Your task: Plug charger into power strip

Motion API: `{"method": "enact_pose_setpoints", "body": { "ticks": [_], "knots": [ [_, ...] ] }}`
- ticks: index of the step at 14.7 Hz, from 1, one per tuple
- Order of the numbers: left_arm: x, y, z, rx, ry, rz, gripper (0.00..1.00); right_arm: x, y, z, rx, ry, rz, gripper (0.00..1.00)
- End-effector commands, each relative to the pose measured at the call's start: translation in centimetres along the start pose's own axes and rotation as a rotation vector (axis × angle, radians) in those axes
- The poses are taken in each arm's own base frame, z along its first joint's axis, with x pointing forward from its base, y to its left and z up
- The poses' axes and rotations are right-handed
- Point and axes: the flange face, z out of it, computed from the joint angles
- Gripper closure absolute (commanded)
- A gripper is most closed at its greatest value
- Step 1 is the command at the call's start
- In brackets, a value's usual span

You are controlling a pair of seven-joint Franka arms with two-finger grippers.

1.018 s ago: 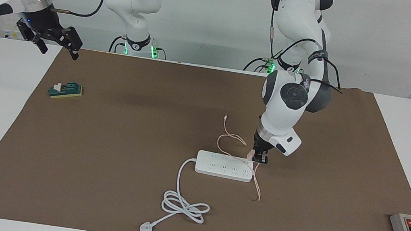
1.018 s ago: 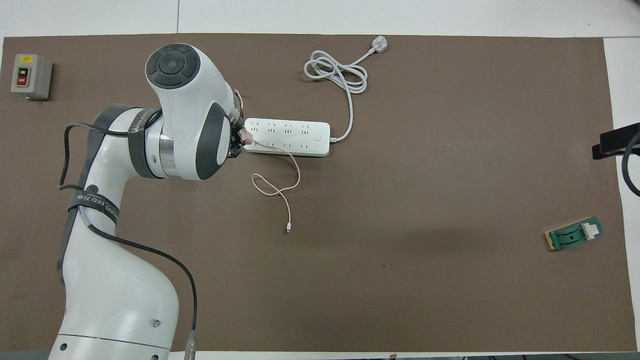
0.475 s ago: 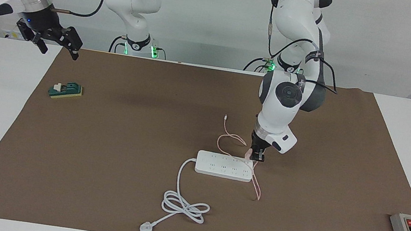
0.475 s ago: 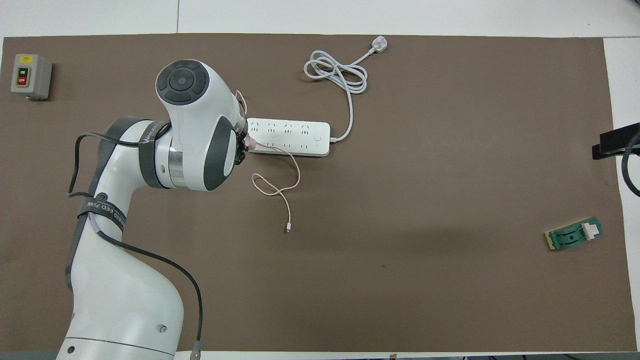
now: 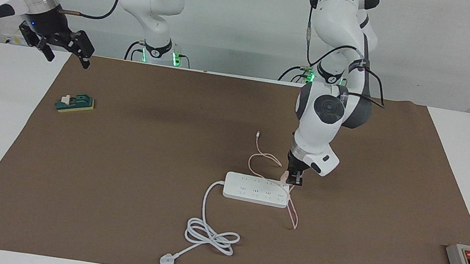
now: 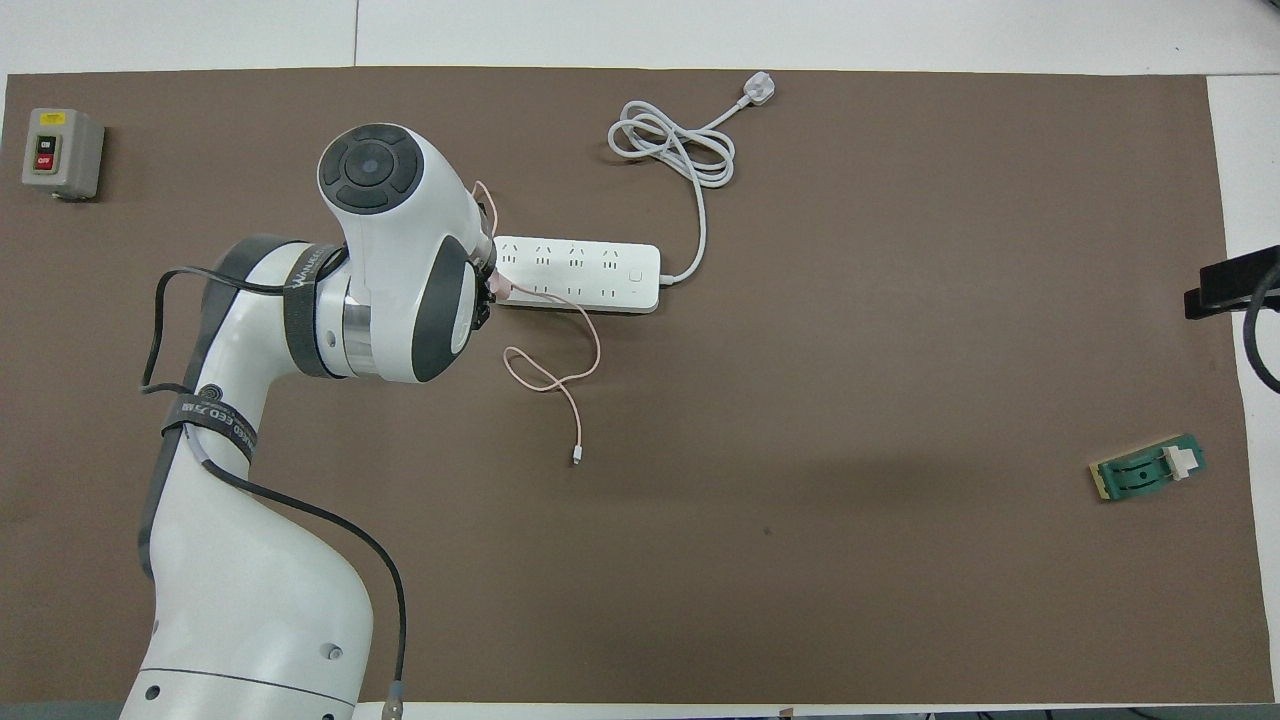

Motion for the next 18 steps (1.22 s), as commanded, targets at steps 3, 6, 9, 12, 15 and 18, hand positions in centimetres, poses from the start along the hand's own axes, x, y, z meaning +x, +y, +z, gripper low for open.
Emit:
{"method": "enact_pose_setpoints", "body": {
  "ticks": [3,6,9,12,15,18],
  "knots": [
    [-0.5,-0.1,0.2,-0.026,0.024,0.011,1.00,-0.4,-0.1,-0.3,0.020,-0.008,0.013,0.00],
    [-1.1,0.3,0.5,-0.033,0.035,0.013,1.00,-0.4,-0.1,-0.3,0.020,-0.008,0.013,0.00],
    [-1.3,0.5,0.9,-0.034,0.044,0.014,1.00,-0.4,-0.1,-0.2,0.019,-0.008,0.013,0.00],
    [-1.5,0.5,1.4,-0.030,0.051,0.017,1.00,-0.4,-0.1,-0.2,0.019,-0.008,0.013,0.00],
    [-1.6,0.7,1.6,-0.032,0.057,0.018,1.00,-0.4,-0.1,-0.2,0.019,-0.010,0.013,0.00],
    [-1.7,0.7,2.3,-0.025,0.066,0.020,1.00,-0.4,-0.1,-0.2,0.019,-0.008,0.013,0.00]
  ]
}}
